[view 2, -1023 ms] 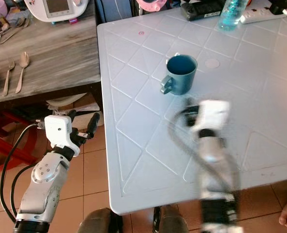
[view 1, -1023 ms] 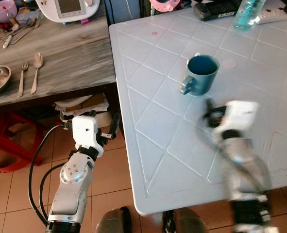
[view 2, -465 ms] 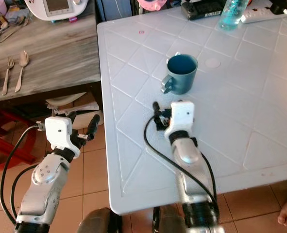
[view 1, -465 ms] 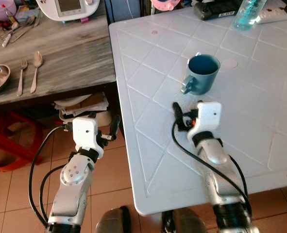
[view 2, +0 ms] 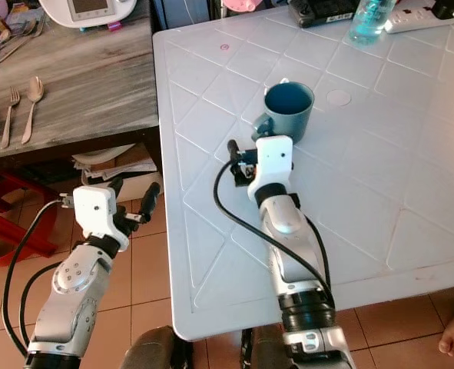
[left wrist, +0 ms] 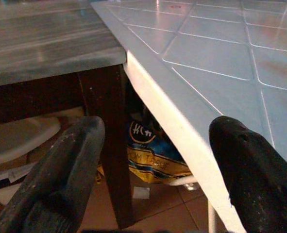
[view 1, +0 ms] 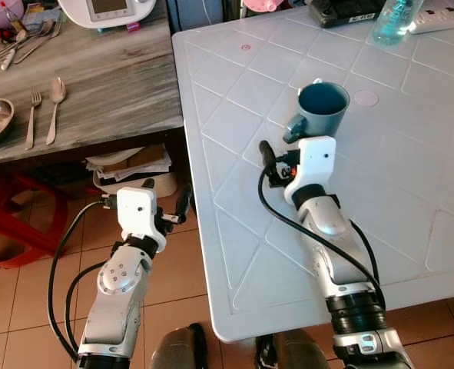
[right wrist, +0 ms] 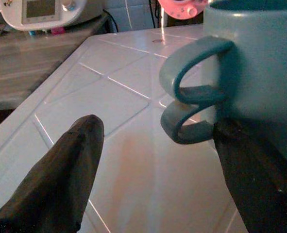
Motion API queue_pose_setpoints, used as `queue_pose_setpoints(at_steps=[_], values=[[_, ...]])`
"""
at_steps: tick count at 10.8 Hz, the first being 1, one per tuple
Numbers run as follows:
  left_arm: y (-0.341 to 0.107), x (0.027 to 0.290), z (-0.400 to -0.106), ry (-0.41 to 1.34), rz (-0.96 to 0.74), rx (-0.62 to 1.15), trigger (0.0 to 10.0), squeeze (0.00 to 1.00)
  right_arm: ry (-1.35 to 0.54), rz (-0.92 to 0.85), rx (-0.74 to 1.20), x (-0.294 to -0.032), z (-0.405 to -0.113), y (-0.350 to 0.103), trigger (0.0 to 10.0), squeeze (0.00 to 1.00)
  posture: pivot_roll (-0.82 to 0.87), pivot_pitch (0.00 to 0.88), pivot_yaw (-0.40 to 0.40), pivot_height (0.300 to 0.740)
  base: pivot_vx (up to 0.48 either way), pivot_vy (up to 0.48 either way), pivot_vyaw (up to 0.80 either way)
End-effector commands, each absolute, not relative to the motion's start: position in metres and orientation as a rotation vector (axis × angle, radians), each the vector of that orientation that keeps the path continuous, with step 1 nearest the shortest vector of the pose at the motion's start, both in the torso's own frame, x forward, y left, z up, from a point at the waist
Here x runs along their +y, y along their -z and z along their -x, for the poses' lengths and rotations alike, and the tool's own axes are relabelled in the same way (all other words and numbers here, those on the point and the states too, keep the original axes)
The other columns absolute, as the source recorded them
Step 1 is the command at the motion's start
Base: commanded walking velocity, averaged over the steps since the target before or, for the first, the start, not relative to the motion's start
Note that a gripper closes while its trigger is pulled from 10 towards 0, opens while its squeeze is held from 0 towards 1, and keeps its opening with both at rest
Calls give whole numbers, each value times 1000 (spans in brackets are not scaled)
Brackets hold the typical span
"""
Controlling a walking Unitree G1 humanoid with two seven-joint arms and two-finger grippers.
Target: Setting the table
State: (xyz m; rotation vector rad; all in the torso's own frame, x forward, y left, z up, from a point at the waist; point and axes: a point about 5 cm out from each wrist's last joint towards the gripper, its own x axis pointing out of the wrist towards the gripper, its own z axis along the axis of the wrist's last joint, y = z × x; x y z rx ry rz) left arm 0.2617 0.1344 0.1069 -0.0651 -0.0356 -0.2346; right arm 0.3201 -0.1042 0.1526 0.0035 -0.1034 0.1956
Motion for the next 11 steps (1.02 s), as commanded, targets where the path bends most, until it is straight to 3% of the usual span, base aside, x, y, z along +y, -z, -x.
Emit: queue_pose_setpoints(at_steps=[1, 7, 11], values=[[-107, 137, -258, 238, 64, -32, 10000, 0, -214, -4, -115, -98, -320, -154, 10000, 0, 1, 211, 80, 740, 0, 0, 0], [-108, 139, -260, 239, 58, -31, 10000, 0, -57, 36, -118, -153, -316, -150, 10000, 0, 3, 205, 86, 740, 0, 0, 0], [-108, 140, -260, 240, 53, -31, 10000, 0, -60, 38, -129, -150, -327, -154, 10000, 0, 10, 201, 90, 740, 0, 0, 0]])
